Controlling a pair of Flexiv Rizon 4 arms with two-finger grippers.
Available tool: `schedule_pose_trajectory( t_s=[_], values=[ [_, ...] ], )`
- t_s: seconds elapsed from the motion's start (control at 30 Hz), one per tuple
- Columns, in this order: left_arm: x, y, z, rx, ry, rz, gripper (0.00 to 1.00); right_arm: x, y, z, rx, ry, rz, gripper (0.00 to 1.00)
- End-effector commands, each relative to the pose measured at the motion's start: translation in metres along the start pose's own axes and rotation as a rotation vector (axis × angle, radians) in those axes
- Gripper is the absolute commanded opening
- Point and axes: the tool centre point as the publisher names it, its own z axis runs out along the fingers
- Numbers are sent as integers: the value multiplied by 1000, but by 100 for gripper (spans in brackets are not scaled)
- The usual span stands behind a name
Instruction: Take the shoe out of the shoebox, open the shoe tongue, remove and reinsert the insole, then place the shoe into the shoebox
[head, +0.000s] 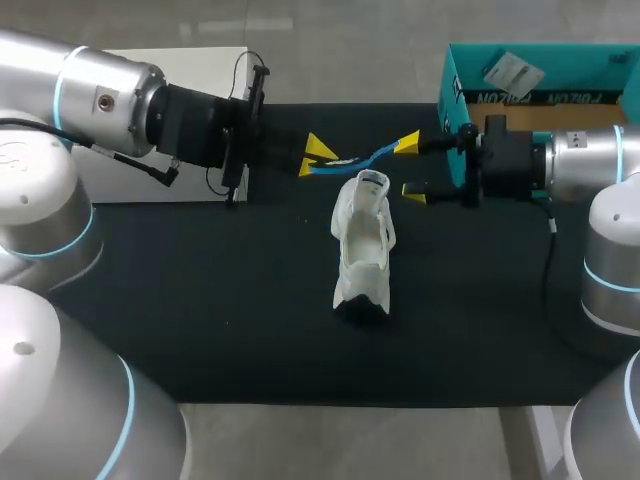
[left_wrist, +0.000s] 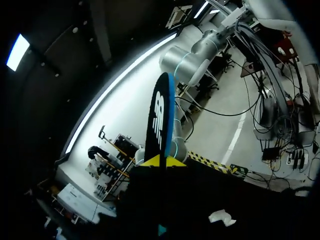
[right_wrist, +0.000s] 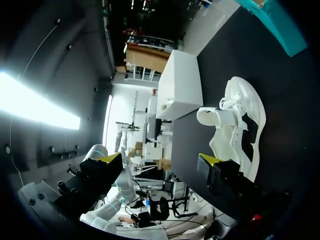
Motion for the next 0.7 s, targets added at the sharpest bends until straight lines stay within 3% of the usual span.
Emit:
schedule_pose_trajectory(
  t_s=[0.03,0.07,0.17,0.27,0.53,0.7],
  values=[
    [-4,4,0,15,66,227,0,0,0,2,-2,-3,0,100],
    [-4,4,0,15,66,227,0,0,0,2,-2,-3,0,100],
    [-2,25,0,-69,211,681,0,0,0,2,-2,-3,0,100],
    [-4,40,-6,-98,251,876,0,2,2,0,-9,-35,-5,100],
    [-3,70,-17,-148,319,927,0,16,16,-13,-122,-57,-54,100],
    [4,82,-19,-198,314,847,0,27,21,-16,-177,-67,-107,100]
  ],
)
